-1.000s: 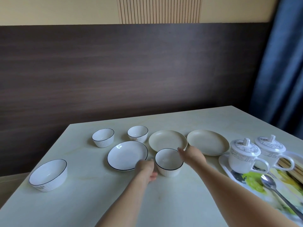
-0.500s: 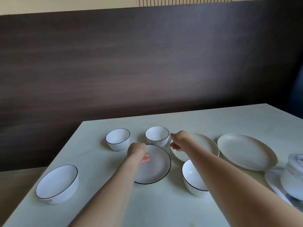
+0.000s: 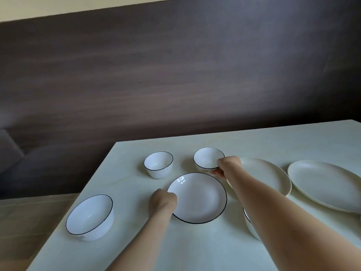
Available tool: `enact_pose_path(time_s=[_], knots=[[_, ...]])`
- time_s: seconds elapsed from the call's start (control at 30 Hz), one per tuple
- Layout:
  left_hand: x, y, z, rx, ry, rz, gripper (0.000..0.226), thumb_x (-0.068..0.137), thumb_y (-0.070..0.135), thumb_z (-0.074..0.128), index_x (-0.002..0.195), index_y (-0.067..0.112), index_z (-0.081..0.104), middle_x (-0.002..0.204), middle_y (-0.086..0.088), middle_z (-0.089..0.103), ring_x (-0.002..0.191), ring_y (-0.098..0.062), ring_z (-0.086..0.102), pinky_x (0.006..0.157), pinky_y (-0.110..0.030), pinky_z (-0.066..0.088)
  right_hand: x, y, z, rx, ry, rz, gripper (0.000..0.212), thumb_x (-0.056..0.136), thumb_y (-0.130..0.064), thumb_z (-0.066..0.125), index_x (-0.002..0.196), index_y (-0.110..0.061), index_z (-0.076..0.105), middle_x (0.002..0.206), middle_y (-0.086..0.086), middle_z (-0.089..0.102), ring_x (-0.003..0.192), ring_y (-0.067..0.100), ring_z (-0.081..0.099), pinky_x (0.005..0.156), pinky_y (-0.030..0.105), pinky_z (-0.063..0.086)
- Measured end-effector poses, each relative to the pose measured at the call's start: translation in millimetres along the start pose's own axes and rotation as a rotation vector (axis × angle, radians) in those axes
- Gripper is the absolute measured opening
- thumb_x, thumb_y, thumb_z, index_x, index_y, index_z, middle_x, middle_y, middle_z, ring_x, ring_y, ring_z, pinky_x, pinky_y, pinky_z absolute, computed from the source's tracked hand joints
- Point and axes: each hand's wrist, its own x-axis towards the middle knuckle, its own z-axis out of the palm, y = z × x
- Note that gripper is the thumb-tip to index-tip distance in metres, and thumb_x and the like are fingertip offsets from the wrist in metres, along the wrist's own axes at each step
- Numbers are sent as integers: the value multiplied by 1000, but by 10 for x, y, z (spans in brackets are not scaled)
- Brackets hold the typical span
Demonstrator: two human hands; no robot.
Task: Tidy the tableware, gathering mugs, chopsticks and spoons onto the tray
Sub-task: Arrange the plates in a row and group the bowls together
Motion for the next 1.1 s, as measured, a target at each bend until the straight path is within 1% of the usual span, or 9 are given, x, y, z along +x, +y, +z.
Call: enact_pose_path(time_s=[0.13, 0.27, 0.37, 0.47, 0.53, 0.73, 0.93, 1.0, 1.1], knots=[[-241, -7, -34, -299, -113, -147, 25, 78, 3, 43, 96, 7, 58, 79, -13, 65, 65, -31, 64, 68, -39, 59, -154, -55, -157, 92, 20, -33, 12, 84, -7, 44, 73, -7, 50, 34, 9, 57, 22, 17, 51, 35, 12, 39], [-368, -2, 34, -670, -156, -238, 28, 81, -9, 40, 102, -2, 56, 103, -25, 65, 86, -42, 67, 51, -42, 58, -361, -195, -388, 77, 24, -42, 13, 84, -6, 46, 74, -5, 54, 36, 11, 58, 22, 18, 51, 34, 12, 39], [-432, 15, 125, -968, -185, -287, 31, 79, -15, 38, 102, -9, 57, 102, -28, 65, 85, -43, 66, 70, -53, 57, -471, -190, -520, 60, 42, -30, 9, 82, -6, 50, 74, -4, 53, 40, 12, 60, 24, 19, 52, 34, 13, 40], [-506, 90, 200, -1094, -158, -259, 29, 79, -15, 38, 98, -7, 58, 99, -25, 63, 73, -36, 63, 77, -48, 57, -538, -121, -588, 57, 56, -38, 7, 77, -6, 56, 84, -5, 57, 75, 15, 73, 47, 22, 58, 52, 24, 48], [-550, 146, 218, -1158, -153, -247, 25, 81, -13, 39, 98, -6, 56, 97, -23, 61, 74, -34, 59, 80, -46, 55, -588, -71, -630, 49, 60, -37, 9, 77, -6, 56, 85, -4, 57, 81, 17, 74, 52, 24, 59, 58, 27, 50], [-651, 202, 146, -1109, -257, -267, 14, 89, 4, 38, 100, 2, 47, 73, -9, 36, 67, -24, 35, 92, -46, 45, -878, 30, -745, 26, 36, -13, 11, 84, -6, 51, 78, 0, 58, 43, 13, 62, 25, 19, 53, 34, 15, 44], [-941, 175, -95, -942, -384, -186, 47, 94, 35, 50, 133, 11, 41, 114, -17, 45, 96, -37, 53, 82, -45, 50, -1273, 204, -738, 26, -35, -20, 5, 84, -1, 51, 81, 2, 54, 43, 16, 61, 28, 23, 57, 33, 20, 47], [-1087, 197, -199, -820, -425, -134, 54, 91, 48, 51, 128, 10, 44, 112, -21, 50, 90, -38, 61, 74, -43, 56, -1368, 279, -699, -7, -46, -15, 5, 83, 0, 51, 79, 2, 52, 46, 17, 62, 29, 23, 58, 38, 22, 50], [-1315, 168, -300, -660, -470, -80, 45, 91, 47, 54, 98, 3, 49, 99, -25, 58, 80, -38, 68, 73, -43, 59, -1523, 427, -646, -99, -69, 17, 10, 82, -2, 51, 73, 0, 54, 44, 14, 63, 34, 21, 60, 47, 22, 48]])
